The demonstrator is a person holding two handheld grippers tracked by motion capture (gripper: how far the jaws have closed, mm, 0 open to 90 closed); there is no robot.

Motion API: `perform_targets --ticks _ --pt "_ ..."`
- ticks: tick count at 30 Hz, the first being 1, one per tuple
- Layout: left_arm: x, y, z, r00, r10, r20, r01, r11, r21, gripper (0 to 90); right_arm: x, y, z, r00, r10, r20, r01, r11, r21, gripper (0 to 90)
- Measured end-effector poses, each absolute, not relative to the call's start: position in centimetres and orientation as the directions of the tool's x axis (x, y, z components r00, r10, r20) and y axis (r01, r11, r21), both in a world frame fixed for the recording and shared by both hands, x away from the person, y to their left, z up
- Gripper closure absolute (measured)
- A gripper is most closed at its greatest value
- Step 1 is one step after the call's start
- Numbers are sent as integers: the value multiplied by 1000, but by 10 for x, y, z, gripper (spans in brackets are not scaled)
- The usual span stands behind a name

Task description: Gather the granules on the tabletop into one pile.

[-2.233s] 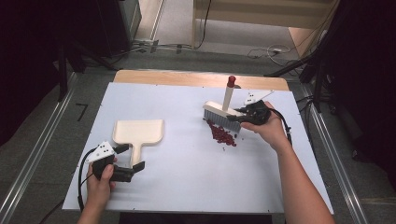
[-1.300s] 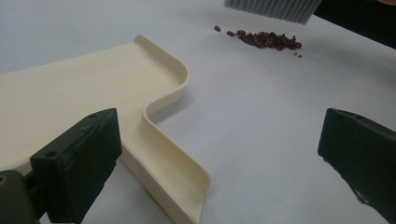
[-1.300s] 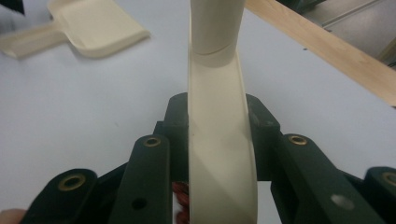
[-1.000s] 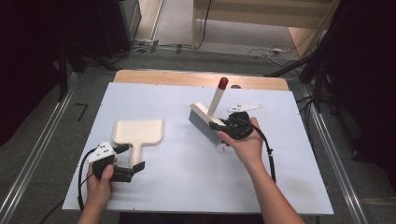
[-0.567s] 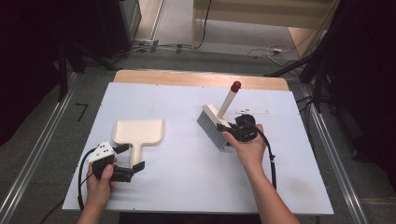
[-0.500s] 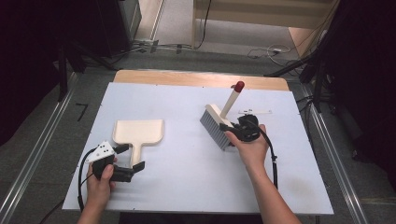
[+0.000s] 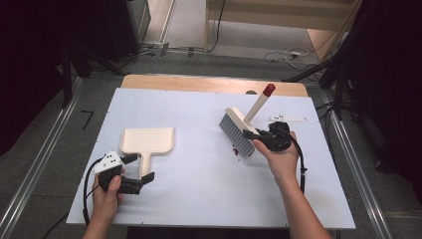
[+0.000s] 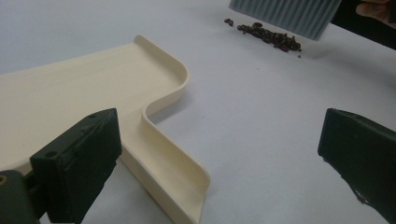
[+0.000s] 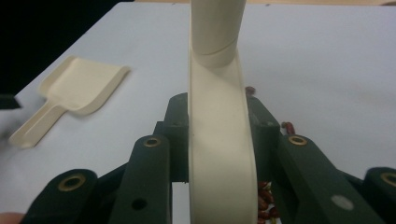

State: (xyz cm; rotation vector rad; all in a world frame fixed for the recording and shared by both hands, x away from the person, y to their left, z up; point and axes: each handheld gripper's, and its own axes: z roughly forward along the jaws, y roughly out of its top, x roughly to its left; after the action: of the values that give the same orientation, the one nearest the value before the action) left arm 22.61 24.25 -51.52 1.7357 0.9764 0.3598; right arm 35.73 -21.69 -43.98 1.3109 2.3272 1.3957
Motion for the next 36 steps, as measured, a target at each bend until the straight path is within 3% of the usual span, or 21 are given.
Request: perform_targets --ticks 7,10,26,36 --pt "226 242 -515 620 755 -215 435 -102 895 0 340 -219 -447 -748 614 251 555 372 744 654" --pt "226 242 -515 619 756 -214 435 -103 894 0 341 -223 -455 -763 598 243 552 410 726 654" --pt "226 242 -515 619 756 -214 435 -103 895 0 376 -237 -468 -746 630 216 544 388 744 653" --pt "226 242 -515 615 759 -214 436 -101 894 0 372 -237 -455 -756 609 239 537 369 759 654"
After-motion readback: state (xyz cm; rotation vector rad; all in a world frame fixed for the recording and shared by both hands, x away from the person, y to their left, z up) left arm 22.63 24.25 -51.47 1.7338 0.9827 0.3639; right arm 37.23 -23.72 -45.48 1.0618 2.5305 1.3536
